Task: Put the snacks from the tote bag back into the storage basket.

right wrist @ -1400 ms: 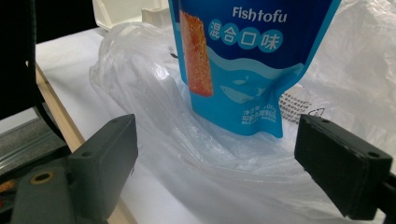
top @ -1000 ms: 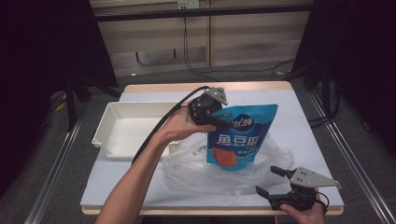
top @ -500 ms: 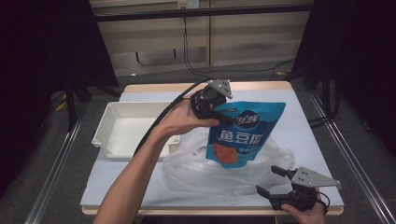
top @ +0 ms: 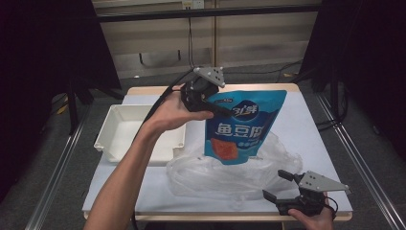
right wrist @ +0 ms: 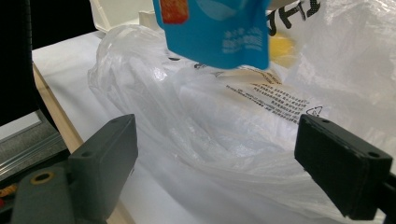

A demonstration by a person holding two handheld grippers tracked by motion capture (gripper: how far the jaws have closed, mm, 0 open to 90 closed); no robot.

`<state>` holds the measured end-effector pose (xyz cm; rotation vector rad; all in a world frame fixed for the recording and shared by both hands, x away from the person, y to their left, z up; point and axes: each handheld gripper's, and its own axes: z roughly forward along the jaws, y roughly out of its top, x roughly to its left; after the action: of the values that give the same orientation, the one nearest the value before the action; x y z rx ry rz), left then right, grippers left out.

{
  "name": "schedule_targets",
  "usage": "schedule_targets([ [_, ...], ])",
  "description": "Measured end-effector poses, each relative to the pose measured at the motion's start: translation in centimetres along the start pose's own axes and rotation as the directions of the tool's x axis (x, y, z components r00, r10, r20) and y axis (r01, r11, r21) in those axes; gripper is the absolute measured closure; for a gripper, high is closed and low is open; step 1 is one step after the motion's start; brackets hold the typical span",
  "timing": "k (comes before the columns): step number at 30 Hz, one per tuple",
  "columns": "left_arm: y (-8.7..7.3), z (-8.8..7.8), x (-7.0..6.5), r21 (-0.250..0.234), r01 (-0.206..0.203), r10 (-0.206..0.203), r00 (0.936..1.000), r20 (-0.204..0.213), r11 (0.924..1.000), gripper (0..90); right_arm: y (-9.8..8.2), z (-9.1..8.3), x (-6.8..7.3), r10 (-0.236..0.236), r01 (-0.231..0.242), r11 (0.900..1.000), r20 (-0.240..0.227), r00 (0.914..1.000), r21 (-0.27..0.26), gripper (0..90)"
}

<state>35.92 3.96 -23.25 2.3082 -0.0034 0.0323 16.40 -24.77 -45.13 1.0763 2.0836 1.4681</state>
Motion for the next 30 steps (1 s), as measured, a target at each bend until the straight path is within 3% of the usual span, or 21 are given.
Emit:
schedule_targets([
  [6,0.2,-2.0,0.3,0.007,-0.015,0.015,0.9995,-0.027,0.9999,90.0,0.0,0.0,0.0,0.001,-0.001,1.000,0.000,1.0000,-0.004,12.3],
  [8,0.2,-3.2,0.2,-0.003,-0.011,0.011,0.9968,-0.079,0.9999,90.0,0.0,0.0,0.0,0.002,-0.002,1.000,0.001,1.0000,-0.007,12.3],
  [11,0.0,-3.8,0.1,-0.001,-0.026,0.026,0.9955,-0.091,0.9997,90.0,0.0,-0.1,-0.1,0.003,-0.003,1.000,-0.001,1.0000,-0.009,12.3],
  [13,-0.3,-4.7,0.1,-0.007,-0.010,0.010,0.9922,-0.124,0.9999,90.0,0.0,0.0,-0.1,0.004,-0.004,1.000,-0.001,1.0000,-0.010,11.9],
  [15,-0.4,-5.1,0.2,-0.004,-0.010,0.009,0.9927,-0.121,0.9999,90.0,0.0,0.0,0.0,0.001,-0.001,1.000,0.001,1.0000,-0.008,11.8],
  [21,-0.5,-6.8,-0.1,0.004,-0.028,0.029,0.9854,-0.168,0.9996,90.0,0.0,0.0,-0.1,0.001,-0.001,1.000,0.002,1.0000,-0.007,11.8],
  [28,-1.4,-8.5,0.3,0.003,-0.009,0.009,0.9846,-0.175,1.0000,90.0,0.1,0.0,0.0,-0.002,0.002,1.000,-0.002,1.0000,-0.010,11.8],
  [29,-1.5,-8.7,0.3,0.001,-0.012,0.012,0.9801,-0.198,0.9999,90.0,0.1,0.0,0.0,0.002,-0.002,1.000,-0.004,1.0000,-0.008,11.8],
  [30,-1.8,-9.2,0.5,0.007,-0.007,0.008,0.9807,-0.195,1.0000,90.0,0.1,0.0,0.0,0.001,-0.001,1.000,-0.003,1.0000,-0.009,11.8],
])
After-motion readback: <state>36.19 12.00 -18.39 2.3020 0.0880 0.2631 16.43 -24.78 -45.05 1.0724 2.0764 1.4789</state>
